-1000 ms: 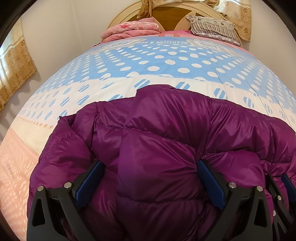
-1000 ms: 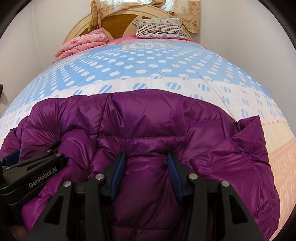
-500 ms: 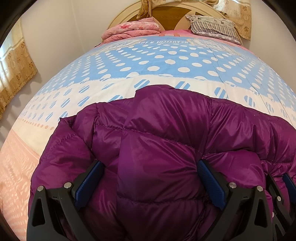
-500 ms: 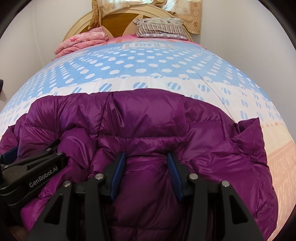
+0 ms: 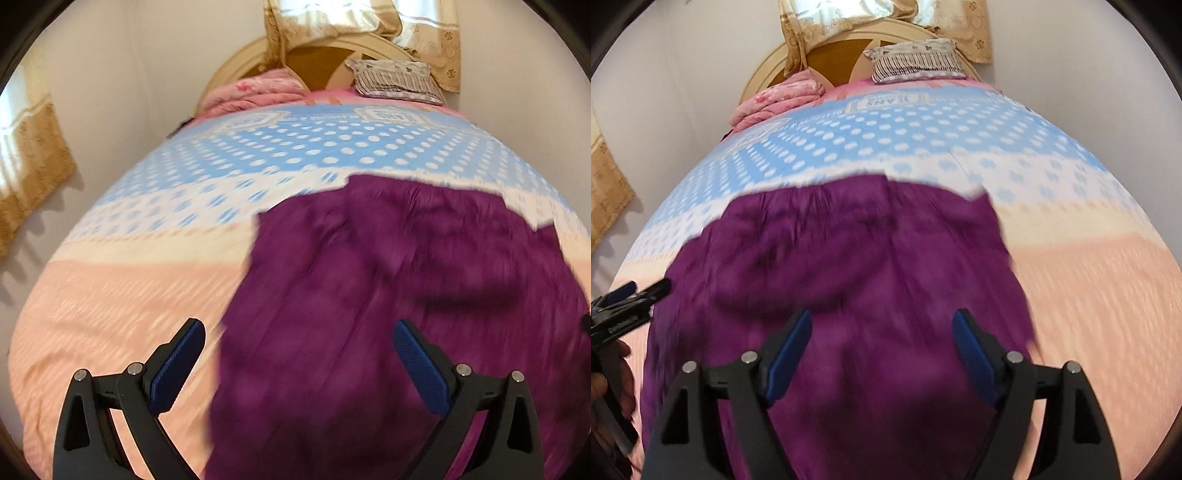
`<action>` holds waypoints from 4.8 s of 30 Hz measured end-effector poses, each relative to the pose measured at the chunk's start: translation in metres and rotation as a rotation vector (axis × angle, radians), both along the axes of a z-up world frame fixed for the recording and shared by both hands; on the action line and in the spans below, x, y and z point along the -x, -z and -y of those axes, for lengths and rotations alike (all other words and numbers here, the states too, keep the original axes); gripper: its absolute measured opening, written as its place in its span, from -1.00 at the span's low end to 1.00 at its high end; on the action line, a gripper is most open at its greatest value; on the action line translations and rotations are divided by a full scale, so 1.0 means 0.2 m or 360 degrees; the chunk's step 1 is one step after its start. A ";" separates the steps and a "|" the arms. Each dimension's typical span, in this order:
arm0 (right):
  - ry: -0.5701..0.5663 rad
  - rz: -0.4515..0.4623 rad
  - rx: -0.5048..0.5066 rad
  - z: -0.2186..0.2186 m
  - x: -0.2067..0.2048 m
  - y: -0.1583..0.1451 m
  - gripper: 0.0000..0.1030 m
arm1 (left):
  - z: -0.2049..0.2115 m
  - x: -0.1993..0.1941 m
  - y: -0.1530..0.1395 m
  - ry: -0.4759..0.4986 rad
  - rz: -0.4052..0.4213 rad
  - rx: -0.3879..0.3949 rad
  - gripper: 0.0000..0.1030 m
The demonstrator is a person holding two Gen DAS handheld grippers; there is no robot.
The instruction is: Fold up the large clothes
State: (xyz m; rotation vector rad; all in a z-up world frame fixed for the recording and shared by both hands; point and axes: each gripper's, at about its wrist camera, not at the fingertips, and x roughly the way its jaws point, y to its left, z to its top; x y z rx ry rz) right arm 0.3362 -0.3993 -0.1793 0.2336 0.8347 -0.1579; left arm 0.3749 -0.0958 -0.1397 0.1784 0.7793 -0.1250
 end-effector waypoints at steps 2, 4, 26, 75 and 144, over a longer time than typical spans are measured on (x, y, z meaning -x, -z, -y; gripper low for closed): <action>0.0029 -0.0024 0.0019 0.00 0.14 0.04 0.65 | -0.11 0.16 0.05 -0.0016 0.0013 -0.0011 0.97; 0.0066 -0.0055 -0.0006 0.02 0.32 0.11 0.65 | -0.19 0.30 0.11 -0.0044 0.0010 -0.0034 0.97; -0.0012 -0.0172 0.0023 -0.25 1.11 0.32 0.30 | -0.44 1.05 0.37 0.0007 -0.0108 0.0165 0.80; -0.0030 -0.0134 -0.0351 -0.07 1.18 0.15 0.50 | -0.59 1.14 -0.09 0.0269 0.0087 0.0372 -0.95; -0.0017 0.0022 0.0228 -0.03 -0.64 0.16 -0.27 | 0.21 -0.88 0.26 -0.0363 0.0025 -0.0260 0.94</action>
